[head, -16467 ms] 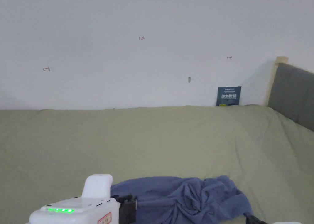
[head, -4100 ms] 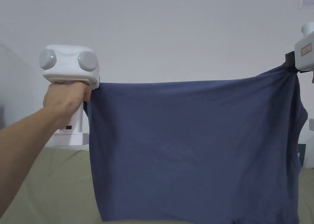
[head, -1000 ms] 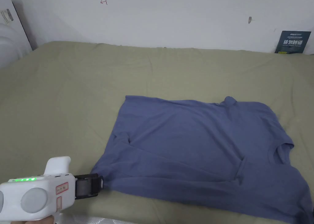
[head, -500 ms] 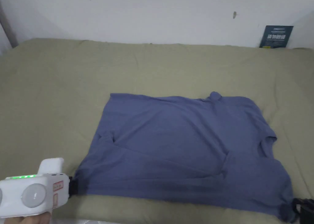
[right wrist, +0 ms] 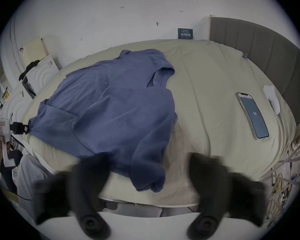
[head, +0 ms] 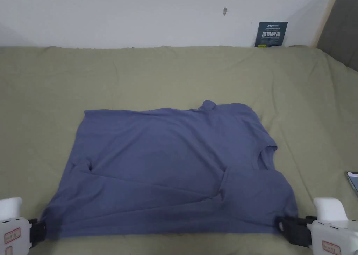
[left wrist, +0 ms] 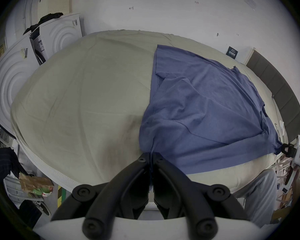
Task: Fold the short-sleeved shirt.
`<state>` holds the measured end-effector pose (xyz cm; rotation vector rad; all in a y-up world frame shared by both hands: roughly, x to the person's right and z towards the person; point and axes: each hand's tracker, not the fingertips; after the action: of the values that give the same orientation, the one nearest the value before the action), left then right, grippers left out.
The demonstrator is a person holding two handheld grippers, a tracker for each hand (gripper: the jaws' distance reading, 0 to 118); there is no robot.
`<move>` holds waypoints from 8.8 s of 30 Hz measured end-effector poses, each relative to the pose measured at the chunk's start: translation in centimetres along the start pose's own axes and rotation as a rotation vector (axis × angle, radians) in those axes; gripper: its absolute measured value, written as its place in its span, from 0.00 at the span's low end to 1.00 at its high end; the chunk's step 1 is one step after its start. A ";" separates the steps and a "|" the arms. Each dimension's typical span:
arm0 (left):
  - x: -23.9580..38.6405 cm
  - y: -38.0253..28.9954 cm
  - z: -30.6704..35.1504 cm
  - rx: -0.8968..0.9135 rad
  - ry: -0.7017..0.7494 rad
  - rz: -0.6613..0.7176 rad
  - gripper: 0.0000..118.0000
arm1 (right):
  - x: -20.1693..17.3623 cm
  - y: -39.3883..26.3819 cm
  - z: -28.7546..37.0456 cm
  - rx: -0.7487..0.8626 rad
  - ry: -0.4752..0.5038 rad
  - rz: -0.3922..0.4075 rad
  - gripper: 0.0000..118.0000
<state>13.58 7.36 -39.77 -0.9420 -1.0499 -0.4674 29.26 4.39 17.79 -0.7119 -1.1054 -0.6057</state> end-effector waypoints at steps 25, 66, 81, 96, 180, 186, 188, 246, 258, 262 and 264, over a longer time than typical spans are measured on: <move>1.2 11.9 -0.8 0.099 -0.040 -0.045 0.00 | -2.5 12.8 2.2 0.145 0.005 0.073 0.06; -0.8 11.3 -7.3 0.004 -0.113 0.044 0.35 | 0.2 10.5 -4.5 -0.005 -0.010 -0.069 0.00; 1.0 14.3 -12.0 -0.040 -0.070 -0.039 0.01 | 0.3 11.5 -5.2 -0.029 -0.027 -0.029 0.00; 2.9 14.0 -9.6 -0.049 -0.034 -0.065 0.00 | 2.2 12.5 -10.0 -0.132 -0.010 -0.029 0.07; 3.6 23.0 -16.7 -0.118 0.034 -0.132 0.00 | -0.2 25.6 -18.2 -0.212 -0.058 0.062 1.00; 3.6 22.9 -17.1 -0.116 0.036 -0.142 0.00 | 0.0 25.3 -19.5 -0.274 -0.058 0.123 0.69; 3.6 22.9 -17.0 -0.112 0.034 -0.145 0.00 | 0.0 25.6 -18.1 -0.239 -0.009 0.118 0.03; -7.9 3.5 4.5 0.096 -0.125 0.109 0.00 | -8.2 2.8 7.7 0.227 -0.121 -0.030 0.00; -11.4 4.9 1.0 -0.025 -0.428 0.278 0.00 | -16.3 -0.1 13.7 0.637 -0.217 -0.014 0.00; -12.1 5.6 -0.6 -0.054 -0.459 0.262 0.00 | -16.6 -0.1 14.3 0.632 -0.217 0.007 0.00; -12.3 5.8 -1.4 -0.083 -0.507 0.247 0.04 | -16.5 0.0 14.3 0.612 -0.225 0.019 0.00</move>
<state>12.94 8.11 -53.39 -1.2846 -1.3517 -0.0627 15.51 16.78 6.21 -0.2587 -1.4007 -0.1473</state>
